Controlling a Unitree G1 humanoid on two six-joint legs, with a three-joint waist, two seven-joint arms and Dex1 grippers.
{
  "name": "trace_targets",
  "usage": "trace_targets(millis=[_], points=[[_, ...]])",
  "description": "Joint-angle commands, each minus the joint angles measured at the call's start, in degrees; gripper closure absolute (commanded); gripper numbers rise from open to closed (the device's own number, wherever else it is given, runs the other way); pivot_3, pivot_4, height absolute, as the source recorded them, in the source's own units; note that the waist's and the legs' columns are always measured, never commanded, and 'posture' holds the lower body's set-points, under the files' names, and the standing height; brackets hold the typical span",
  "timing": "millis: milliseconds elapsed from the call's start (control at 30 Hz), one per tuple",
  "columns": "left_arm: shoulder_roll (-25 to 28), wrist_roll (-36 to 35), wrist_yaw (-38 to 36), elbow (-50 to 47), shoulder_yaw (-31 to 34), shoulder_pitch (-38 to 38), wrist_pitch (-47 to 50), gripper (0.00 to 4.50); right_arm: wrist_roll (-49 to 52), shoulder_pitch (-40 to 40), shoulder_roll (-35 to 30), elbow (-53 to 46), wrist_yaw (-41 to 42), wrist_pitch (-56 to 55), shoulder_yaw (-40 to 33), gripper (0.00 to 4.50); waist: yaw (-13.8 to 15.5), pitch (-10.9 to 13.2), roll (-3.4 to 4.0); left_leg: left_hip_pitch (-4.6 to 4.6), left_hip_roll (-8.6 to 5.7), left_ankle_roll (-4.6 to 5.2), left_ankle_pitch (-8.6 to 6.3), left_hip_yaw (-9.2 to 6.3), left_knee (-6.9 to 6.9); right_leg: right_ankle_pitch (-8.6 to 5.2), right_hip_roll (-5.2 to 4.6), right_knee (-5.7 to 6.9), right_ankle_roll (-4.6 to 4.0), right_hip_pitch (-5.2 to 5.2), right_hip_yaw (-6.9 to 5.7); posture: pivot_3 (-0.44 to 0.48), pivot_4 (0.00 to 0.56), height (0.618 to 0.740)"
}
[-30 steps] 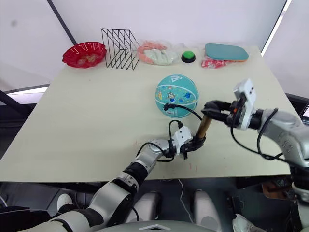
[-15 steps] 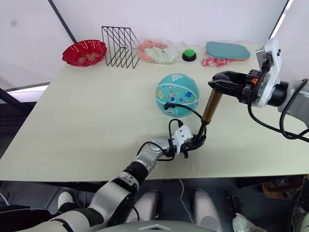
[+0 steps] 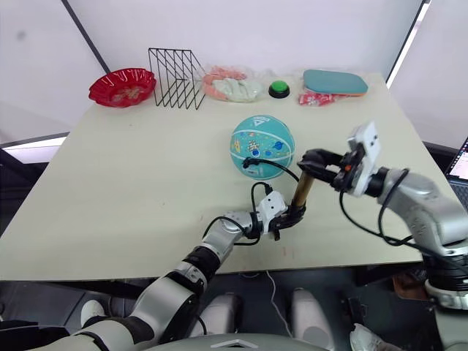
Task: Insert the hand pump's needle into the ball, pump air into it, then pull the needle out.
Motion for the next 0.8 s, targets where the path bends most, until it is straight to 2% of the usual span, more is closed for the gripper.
trace_targets(millis=[33,167,333,433,533,800], points=[[0.39,1.13,-1.2,2.32,-1.0,2.77,2.35,3.44,-9.05,5.06,2.65,7.52,0.64,-3.08,7.73,2.86,-0.25,-0.2,0.02,0.0,-0.01,0.0,0.0,0.02,0.0,0.0,-0.01,0.0,0.0,0.0,0.03,0.0,0.15,0.74],[0.58,1.18,-1.17,2.2,-0.78,2.69,2.55,3.44,-11.37,4.55,4.41,8.48,0.18,-5.23,7.3,2.86,-0.33,-0.47,-0.26,0.21,0.06,0.0,0.0,0.01,-0.04,0.0,0.06,0.0,0.0,0.15,0.01,0.0,0.15,0.74],[0.56,1.16,-1.29,2.43,-0.6,2.64,2.68,3.44,-7.64,1.57,3.25,3.22,-0.37,-3.55,1.33,2.86,-0.22,-0.48,-0.2,0.21,0.07,0.0,0.0,-0.01,-0.04,0.0,0.05,0.0,-0.01,0.14,0.0,0.0,0.15,0.74],[0.46,1.1,-1.35,2.75,-0.51,2.52,2.7,3.44,-1.97,-2.25,1.49,-1.65,-1.4,0.58,-4.7,2.86,-0.03,-0.26,-0.01,0.07,-0.01,0.0,0.0,-0.02,-0.02,0.0,-0.03,-0.03,-0.01,0.09,0.01,0.0,0.15,0.74],[0.22,1.06,-1.4,3.23,-0.56,2.33,2.58,3.44,6.68,-8.17,-2.05,-6.25,-3.51,7.53,-11.61,2.86,0.34,0.44,0.51,-0.23,-0.14,0.0,0.0,-0.01,0.04,0.01,-0.12,-0.03,0.0,-0.17,0.06,0.0,0.15,0.74],[-0.05,0.96,-1.81,3.39,-0.92,2.53,2.26,3.44,22.5,-20.5,-7.55,-7.0,-11.86,20.51,-20.72,2.86,1.14,0.78,0.51,-0.67,-0.24,0.01,0.01,0.01,0.05,0.16,-0.21,-0.04,0.23,-0.53,0.1,0.0,0.15,0.74]])
